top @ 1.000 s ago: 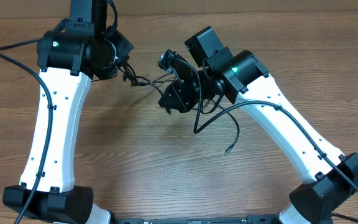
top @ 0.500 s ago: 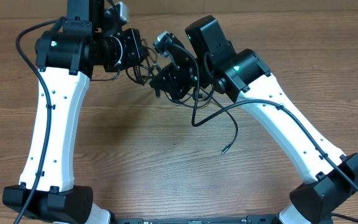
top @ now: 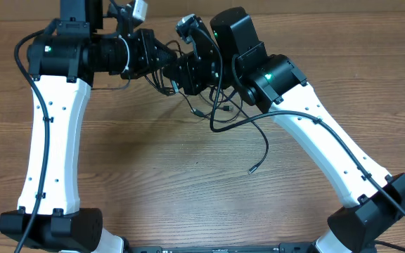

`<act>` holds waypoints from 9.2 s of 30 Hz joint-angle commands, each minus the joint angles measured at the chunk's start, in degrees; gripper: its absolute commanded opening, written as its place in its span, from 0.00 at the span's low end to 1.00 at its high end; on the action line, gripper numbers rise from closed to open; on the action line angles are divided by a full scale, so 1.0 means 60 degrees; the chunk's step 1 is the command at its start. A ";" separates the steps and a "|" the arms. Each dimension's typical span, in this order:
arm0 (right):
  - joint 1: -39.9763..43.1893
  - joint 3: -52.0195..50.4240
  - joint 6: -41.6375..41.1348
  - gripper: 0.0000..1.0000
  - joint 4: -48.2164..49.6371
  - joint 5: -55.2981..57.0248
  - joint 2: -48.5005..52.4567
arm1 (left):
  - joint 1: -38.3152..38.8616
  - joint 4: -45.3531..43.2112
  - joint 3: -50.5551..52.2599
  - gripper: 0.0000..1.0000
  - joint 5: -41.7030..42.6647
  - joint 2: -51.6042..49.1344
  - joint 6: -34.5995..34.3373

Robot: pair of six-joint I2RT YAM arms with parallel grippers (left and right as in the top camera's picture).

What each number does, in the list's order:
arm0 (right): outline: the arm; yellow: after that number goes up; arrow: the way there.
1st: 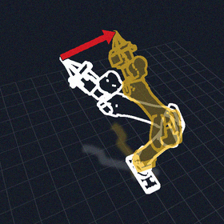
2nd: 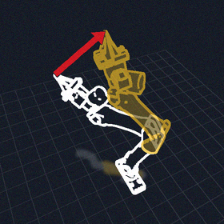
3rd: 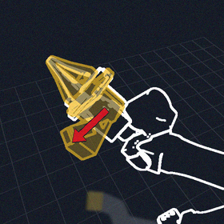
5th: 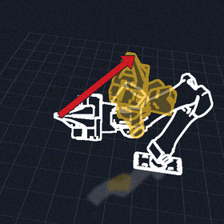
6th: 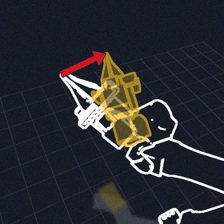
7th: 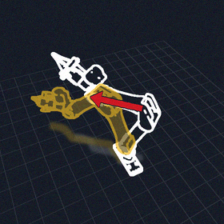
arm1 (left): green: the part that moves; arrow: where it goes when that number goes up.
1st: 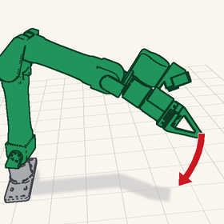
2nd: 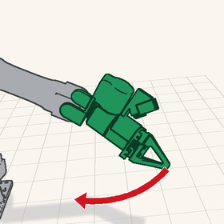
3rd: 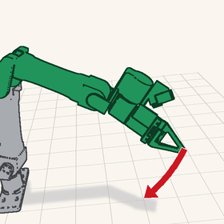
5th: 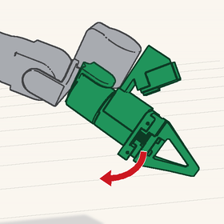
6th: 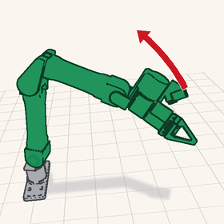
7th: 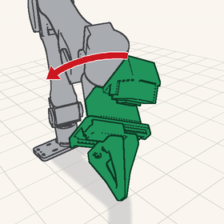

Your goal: Untangle cables

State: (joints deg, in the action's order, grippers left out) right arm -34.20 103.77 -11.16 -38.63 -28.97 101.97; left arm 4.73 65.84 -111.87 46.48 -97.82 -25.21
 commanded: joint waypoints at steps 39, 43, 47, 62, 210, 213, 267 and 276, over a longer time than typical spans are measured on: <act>0.1534 0.0310 -0.1515 0.61 -0.2688 0.0393 -0.0379 | -0.0124 -0.0911 -0.0066 0.04 -0.4364 -0.0073 -0.8878; 0.1468 0.0306 -0.0933 0.62 -0.2841 0.0397 -0.0379 | -0.0098 -0.0907 -0.0066 0.04 -0.4317 -0.0073 -0.8619; 0.1468 0.0306 -0.0517 0.63 -0.2852 0.0226 -0.0379 | -0.0091 -0.1173 -0.0066 0.04 -0.3643 -0.0073 -0.4962; 0.2707 0.0310 0.1155 0.68 -0.4171 -0.0459 -0.0382 | 0.0069 -0.0076 -0.0062 0.04 -0.2812 -0.0120 0.5410; 0.1435 0.0200 0.7125 0.72 -0.2572 -0.4375 0.1563 | -0.0357 -0.4849 -0.4408 0.04 -0.4583 0.1268 -0.2907; 0.1432 0.0200 0.7122 0.45 -0.2688 -0.4470 0.1563 | -0.0637 -0.4761 -0.4408 0.04 -0.4422 0.1268 -0.2943; 0.8972 0.1978 -0.0146 0.04 -0.1636 0.2237 -0.3060 | -0.4546 -0.1053 -0.4382 0.04 -1.1672 0.1038 -0.0011; 0.8641 0.1971 -0.0142 0.04 -0.2452 -0.0561 -0.2878 | -0.4535 -0.0182 -0.4379 0.04 -0.9985 0.1038 -0.0007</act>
State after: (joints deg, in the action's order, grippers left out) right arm 18.96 115.07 -11.70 -52.86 -26.61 85.76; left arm -21.91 63.11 -137.58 -18.70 -91.31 -26.35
